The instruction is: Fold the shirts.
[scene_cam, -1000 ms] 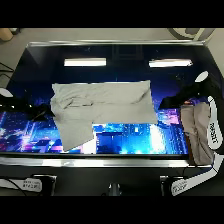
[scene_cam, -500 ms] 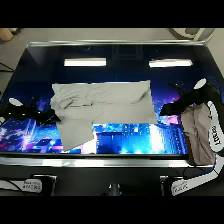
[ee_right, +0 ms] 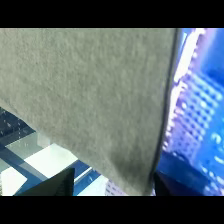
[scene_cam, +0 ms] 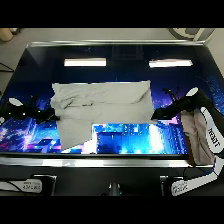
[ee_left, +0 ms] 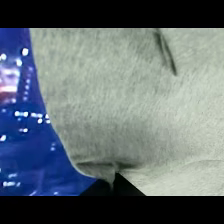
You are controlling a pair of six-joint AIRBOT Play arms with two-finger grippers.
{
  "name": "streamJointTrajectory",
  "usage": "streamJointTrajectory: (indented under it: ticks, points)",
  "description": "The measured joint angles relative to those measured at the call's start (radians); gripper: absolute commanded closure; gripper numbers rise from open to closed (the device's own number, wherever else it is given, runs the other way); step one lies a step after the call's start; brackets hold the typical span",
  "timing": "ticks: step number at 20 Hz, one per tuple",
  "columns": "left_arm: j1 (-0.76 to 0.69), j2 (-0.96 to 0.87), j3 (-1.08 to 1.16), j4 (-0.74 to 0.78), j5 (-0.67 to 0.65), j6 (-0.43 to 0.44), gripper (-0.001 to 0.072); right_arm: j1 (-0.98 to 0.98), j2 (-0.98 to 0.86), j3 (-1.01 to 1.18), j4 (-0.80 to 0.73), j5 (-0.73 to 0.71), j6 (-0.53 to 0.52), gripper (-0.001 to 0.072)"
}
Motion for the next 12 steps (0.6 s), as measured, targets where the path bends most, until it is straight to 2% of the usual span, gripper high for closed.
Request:
streamJointTrajectory:
  ticks: [1, 2, 7, 10, 12]
  points:
    - [0.0, 0.007, 0.0, 0.0, 0.0, 0.002, 0.0678, 0.019, -0.002, -0.005, 0.001, -0.024, 0.002, 0.0559]
    - [0.0, 0.015, 0.002, 0.0, 0.0, 0.002, 0.0678, 0.037, -0.003, -0.008, -0.009, -0.05, 0.008, 0.0687]
    - [0.0, 0.108, 0.114, 0.0, -0.035, 0.005, 0.068, 0.075, 0.044, 0.056, -0.039, -0.019, -0.014, 0.0692]
    - [-0.008, 0.261, 0.32, -0.005, -0.045, 0.0, 0.0679, 0.082, 0.209, 0.238, -0.103, 0.01, -0.052, 0.0691]
    - [-0.011, 0.392, 0.509, -0.017, -0.035, -0.021, 0.0679, 0.083, 0.373, 0.393, -0.198, -0.029, -0.061, 0.0692]
